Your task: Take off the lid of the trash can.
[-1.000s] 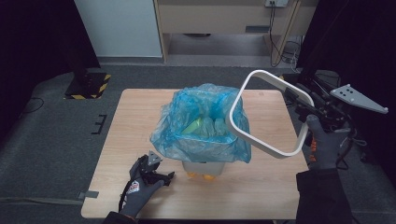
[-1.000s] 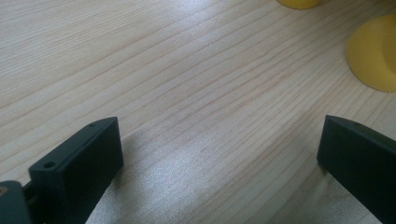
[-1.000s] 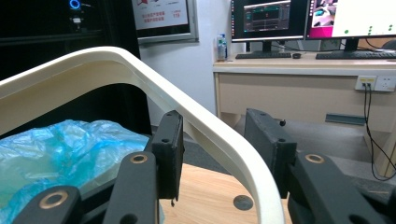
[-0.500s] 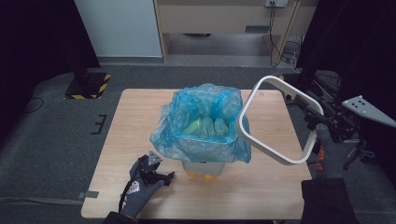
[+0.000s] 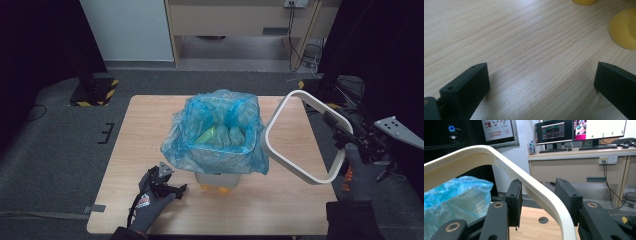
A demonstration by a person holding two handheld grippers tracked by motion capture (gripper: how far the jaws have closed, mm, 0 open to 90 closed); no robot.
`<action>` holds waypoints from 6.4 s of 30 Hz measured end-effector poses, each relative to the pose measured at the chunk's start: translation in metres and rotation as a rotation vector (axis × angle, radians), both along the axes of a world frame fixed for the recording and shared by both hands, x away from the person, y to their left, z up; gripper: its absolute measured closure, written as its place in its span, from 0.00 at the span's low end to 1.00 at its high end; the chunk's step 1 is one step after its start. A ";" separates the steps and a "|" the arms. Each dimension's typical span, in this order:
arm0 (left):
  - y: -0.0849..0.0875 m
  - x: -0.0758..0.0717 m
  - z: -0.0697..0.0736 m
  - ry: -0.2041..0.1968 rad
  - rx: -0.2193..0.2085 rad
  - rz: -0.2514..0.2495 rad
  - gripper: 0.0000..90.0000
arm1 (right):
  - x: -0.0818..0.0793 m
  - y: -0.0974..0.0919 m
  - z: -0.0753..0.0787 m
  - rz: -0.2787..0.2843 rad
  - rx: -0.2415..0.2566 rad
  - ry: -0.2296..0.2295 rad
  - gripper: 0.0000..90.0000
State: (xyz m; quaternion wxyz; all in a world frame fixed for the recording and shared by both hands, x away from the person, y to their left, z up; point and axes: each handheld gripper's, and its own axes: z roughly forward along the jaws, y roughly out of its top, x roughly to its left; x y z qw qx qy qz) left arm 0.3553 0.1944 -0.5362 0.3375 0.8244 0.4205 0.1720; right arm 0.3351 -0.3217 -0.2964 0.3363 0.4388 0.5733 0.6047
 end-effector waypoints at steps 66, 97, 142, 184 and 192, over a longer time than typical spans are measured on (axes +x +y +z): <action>-0.001 -0.001 0.000 0.000 -0.001 0.000 0.00 | 0.024 -0.034 -0.096 -0.182 -0.017 0.168 0.65; -0.002 -0.002 0.000 0.000 0.000 -0.003 0.00 | 0.040 -0.020 -0.157 -0.167 -0.097 0.358 0.65; -0.001 -0.002 0.000 0.001 -0.003 -0.001 0.00 | 0.057 -0.014 -0.228 -0.124 -0.268 0.637 0.53; 0.036 -0.007 0.041 -0.118 -0.200 0.130 0.31 | 0.050 0.005 -0.186 -0.054 -0.228 0.469 0.24; 0.049 -0.015 0.064 -0.208 -0.296 0.156 0.35 | 0.043 0.011 -0.163 -0.056 -0.219 0.413 0.24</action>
